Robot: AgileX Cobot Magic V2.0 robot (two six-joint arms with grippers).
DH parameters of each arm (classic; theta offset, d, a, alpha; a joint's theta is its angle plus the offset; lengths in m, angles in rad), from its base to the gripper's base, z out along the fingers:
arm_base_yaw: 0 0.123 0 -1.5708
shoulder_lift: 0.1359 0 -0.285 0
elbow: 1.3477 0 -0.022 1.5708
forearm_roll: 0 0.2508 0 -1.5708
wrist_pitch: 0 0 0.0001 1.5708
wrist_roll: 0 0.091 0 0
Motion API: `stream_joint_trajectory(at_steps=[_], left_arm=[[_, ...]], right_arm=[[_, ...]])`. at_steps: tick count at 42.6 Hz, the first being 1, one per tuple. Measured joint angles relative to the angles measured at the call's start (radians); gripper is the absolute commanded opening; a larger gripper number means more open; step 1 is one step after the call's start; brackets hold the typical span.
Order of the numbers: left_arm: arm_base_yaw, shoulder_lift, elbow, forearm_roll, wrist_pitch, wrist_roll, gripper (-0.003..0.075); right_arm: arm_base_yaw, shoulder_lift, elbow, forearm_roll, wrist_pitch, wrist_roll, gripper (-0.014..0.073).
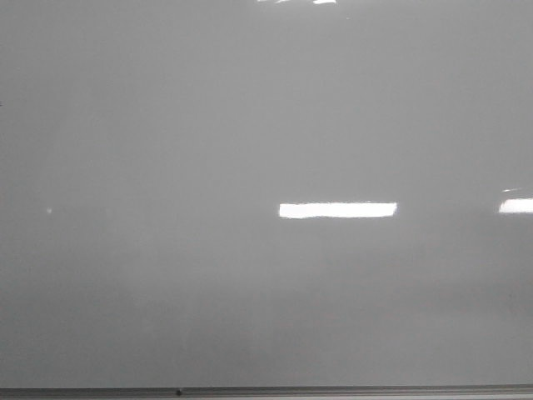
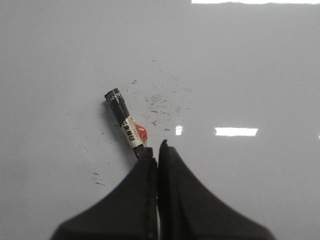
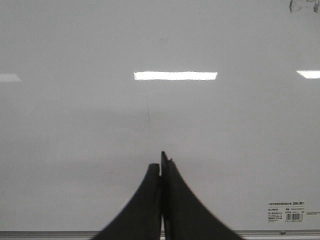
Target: Write number 9 on whiteboard
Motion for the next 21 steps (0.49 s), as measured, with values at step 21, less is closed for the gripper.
stream_joint_trajectory(at_steps=[21], left_arm=[[0.0,0.0,0.0,0.0,0.0,0.0,-0.0019]], right_arm=[[0.0,0.0,0.0,0.0,-0.009,0.0,-0.0071]])
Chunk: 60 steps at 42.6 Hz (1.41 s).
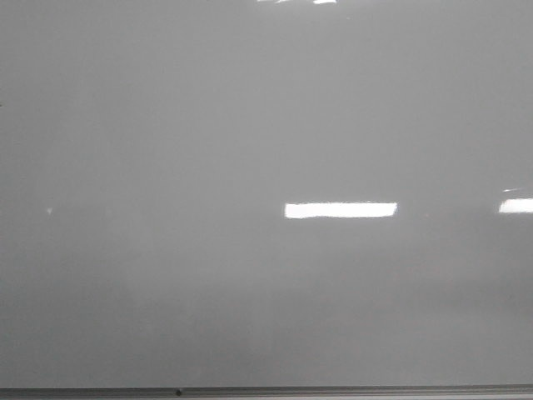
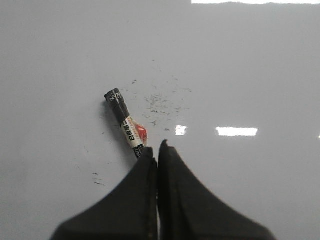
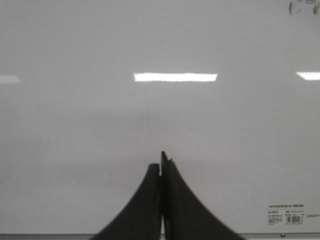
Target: Write number 9 on whiteboard
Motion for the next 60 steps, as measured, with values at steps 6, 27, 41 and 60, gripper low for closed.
stream_joint_trajectory(at_steps=[6,27,41,60], left_arm=[[0.0,0.0,0.0,0.03,-0.018,0.0,-0.0019],[0.0,0.072,-0.286,0.049,-0.008,0.0,-0.0019],[0.0,0.339,-0.4,0.059,0.135,0.0,0.0016],[0.0,0.349,-0.4,0.041,0.135,0.0,0.0659]], right_arm=[[0.0,0.0,0.0,0.0,-0.033,0.0,-0.0071],[0.0,0.057,-0.364,0.0,0.1,0.0,-0.0071],[0.0,0.304,-0.499,0.0,0.136,0.0,-0.0057],[0.0,0.325,-0.499,0.0,0.15,0.0,0.0538]])
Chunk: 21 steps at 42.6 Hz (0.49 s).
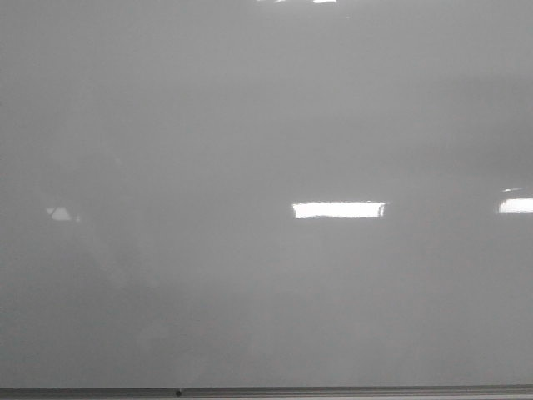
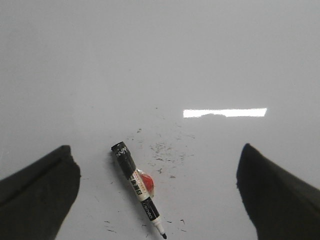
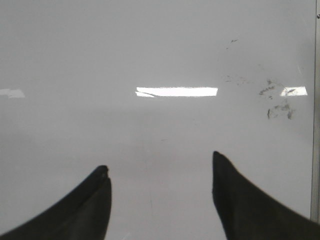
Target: Write number 9 on whiteboard
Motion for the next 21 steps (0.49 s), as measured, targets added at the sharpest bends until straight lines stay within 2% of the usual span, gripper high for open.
stream_joint_trajectory(at_steps=[4,8,14,21], left_arm=[[0.0,0.012,-0.002,-0.039,0.0,0.0,0.0643],[0.0,0.083,-0.005,-0.14,0.012,0.0,0.064],[0.0,0.327,-0.008,-0.3,0.008,-0.005,0.064],[0.025,0.555,-0.008,-0.336,-0.082,-0.021,0.064]], right_arm=[[0.0,0.0,0.0,0.0,0.0,0.0,0.0538],[0.0,0.0,0.0,0.0,0.0,0.0,0.0538],[0.0,0.0,0.0,0.0,0.0,0.0,0.0538],[0.0,0.0,0.0,0.0,0.0,0.0,0.0538]])
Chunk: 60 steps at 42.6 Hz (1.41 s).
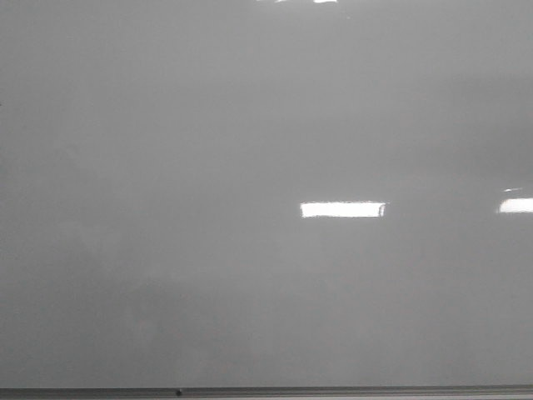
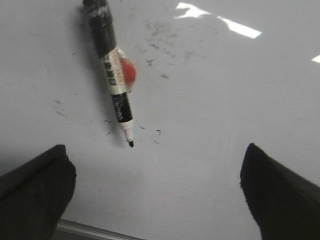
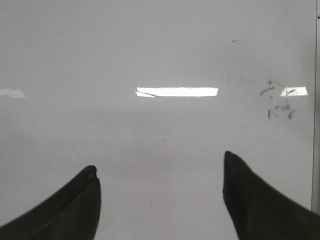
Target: Write number 9 on whiteboard
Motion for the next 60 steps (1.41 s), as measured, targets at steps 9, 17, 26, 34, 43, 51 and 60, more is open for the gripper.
stream_joint_trajectory(at_steps=[9,17,26,34,43,51,60], left_arm=[[0.025,0.264,-0.022,-0.006,-0.129,-0.004,0.064],[0.022,0.457,-0.104,-0.006,-0.181,-0.004,0.064],[0.022,0.561,-0.183,-0.006,-0.215,-0.004,0.0628],[0.02,0.593,-0.202,-0.006,-0.219,-0.004,0.0445],[0.02,0.593,-0.202,-0.006,-0.239,-0.004,0.0113],[0.02,0.594,-0.202,-0.006,-0.245,-0.004,-0.0015],[0.02,0.575,-0.206,0.011,-0.191,-0.004,-0.0019]], right_arm=[[0.0,0.0,0.0,0.0,0.0,0.0,0.0538],[0.0,0.0,0.0,0.0,0.0,0.0,0.0538],[0.0,0.0,0.0,0.0,0.0,0.0,0.0538],[0.0,0.0,0.0,0.0,0.0,0.0,0.0538],[0.0,0.0,0.0,0.0,0.0,0.0,0.0538],[0.0,0.0,0.0,0.0,0.0,0.0,0.0538],[0.0,0.0,0.0,0.0,0.0,0.0,0.0538]])
